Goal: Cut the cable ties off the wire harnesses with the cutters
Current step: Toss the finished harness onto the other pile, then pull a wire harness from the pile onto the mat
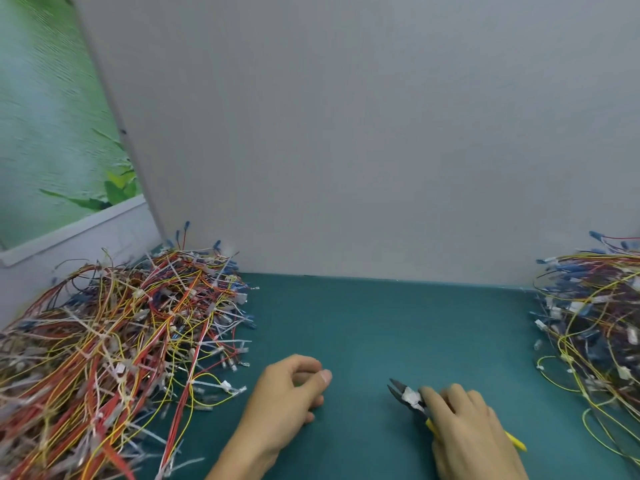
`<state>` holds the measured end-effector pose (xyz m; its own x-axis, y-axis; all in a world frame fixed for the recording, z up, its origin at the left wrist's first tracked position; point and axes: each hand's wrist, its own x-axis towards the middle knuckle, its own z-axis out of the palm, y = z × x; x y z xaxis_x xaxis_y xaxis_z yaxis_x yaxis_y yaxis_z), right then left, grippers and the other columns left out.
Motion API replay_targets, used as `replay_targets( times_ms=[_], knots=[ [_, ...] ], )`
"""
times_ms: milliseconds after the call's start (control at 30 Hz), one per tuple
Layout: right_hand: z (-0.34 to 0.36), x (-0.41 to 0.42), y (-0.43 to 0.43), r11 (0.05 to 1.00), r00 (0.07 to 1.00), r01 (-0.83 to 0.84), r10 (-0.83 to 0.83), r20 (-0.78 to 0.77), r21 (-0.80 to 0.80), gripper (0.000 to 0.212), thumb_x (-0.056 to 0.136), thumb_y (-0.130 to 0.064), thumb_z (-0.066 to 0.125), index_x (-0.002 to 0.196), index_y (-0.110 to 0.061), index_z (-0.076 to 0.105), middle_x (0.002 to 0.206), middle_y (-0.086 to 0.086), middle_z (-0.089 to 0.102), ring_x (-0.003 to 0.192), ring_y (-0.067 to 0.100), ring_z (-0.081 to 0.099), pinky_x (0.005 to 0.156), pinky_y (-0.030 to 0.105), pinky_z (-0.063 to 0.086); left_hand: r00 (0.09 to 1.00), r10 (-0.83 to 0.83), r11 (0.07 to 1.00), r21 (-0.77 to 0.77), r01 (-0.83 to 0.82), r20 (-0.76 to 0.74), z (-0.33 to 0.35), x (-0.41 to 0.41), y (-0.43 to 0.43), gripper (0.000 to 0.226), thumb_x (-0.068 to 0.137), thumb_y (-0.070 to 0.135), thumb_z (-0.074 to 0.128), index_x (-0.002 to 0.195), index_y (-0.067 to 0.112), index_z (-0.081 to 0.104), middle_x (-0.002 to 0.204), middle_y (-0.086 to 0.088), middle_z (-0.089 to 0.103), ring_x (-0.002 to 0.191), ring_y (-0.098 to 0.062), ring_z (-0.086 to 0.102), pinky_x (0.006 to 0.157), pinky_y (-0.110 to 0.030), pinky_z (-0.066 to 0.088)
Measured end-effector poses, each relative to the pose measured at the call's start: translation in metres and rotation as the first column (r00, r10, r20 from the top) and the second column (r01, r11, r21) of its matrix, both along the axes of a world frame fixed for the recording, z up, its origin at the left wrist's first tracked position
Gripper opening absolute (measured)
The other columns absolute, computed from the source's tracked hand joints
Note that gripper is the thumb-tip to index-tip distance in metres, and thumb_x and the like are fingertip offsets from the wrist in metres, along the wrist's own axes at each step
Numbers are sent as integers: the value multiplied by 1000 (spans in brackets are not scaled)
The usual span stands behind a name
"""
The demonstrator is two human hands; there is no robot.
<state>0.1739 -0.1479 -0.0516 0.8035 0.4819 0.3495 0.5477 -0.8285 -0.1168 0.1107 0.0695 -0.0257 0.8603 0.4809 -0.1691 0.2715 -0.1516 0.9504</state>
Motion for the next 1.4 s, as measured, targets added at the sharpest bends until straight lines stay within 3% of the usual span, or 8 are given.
replay_targets(
  times_ms=[200, 600, 767, 900, 1033, 1200, 1300, 1400],
  knots=[
    [-10, 1, 2, 996, 996, 86, -87, 11, 19, 56, 17, 8, 81, 70, -6, 71, 57, 8, 51, 43, 33, 48, 43, 30, 29, 995, 77, 887, 452, -95, 57, 36, 8, 42, 14, 87, 32, 65, 99, 24, 67, 90, 10, 70, 80, -10, 68, 77, -34, 54],
    [-15, 0, 8, 981, 986, 146, -155, 61, 127, 38, 37, -2, 50, 69, -6, 71, 55, 10, 49, 44, 34, 49, 45, 31, 29, 852, 521, 147, 977, -157, 58, 78, 31, 167, 35, 88, 16, 55, 122, 12, 61, 122, -15, 60, 111, -37, 52, 93, -47, 41],
    [-19, 1, 10, 977, 980, 123, -148, 135, 176, 47, 59, -13, 25, 68, -7, 71, 55, 8, 49, 44, 33, 49, 47, 29, 28, 789, 578, 283, 958, 47, -209, 73, 22, 194, 20, 89, 19, 55, 107, 11, 58, 94, -10, 64, 88, -30, 61, 80, -42, 52],
    [-22, 2, 10, 982, 982, 106, -129, 139, 159, 49, 58, -15, 24, 68, -9, 71, 56, 6, 50, 44, 33, 50, 46, 29, 28, 810, 558, 368, 929, -44, -183, 78, 20, 198, 24, 86, 29, 68, 103, 11, 64, 87, -7, 64, 81, -28, 60, 78, -41, 53],
    [-24, 6, 10, 981, 979, 107, -133, 153, 165, 49, 59, -14, 23, 67, -10, 71, 55, 6, 49, 44, 32, 49, 47, 28, 28, 880, 475, 728, 566, -387, -11, 101, 14, 202, 35, 77, 27, 78, 101, 2, 69, 108, -19, 67, 93, -33, 59, 88, -45, 45],
    [-24, 8, 9, 983, 977, 106, -131, 169, 151, 47, 59, -13, 25, 67, -10, 71, 55, 5, 50, 43, 31, 50, 47, 27, 27, 871, 488, 869, 55, -491, 59, 124, 1, 205, 75, 60, 72, 69, 92, 5, 67, 109, -20, 65, 99, -34, 57, 106, -52, 37],
    [-19, 6, 8, 985, 979, 138, -151, 139, 100, 22, 50, -5, 58, 67, -10, 72, 55, 5, 51, 42, 31, 50, 46, 27, 28, 924, 381, 906, 208, -367, -28, 127, -1, 209, 105, 52, 94, 46, 96, 1, 65, 87, -17, 63, 90, -33, 55, 99, -49, 33],
    [-17, 7, 8, 985, 985, 142, -150, 83, 94, 59, 9, 7, 79, 66, -9, 72, 54, 5, 52, 41, 32, 51, 44, 27, 27, 946, 114, 919, 393, 15, -304, 134, 0, 201, 91, 39, 84, 67, 88, 7, 68, 97, -10, 64, 104, -32, 54, 105, -47, 30]
  ],
)
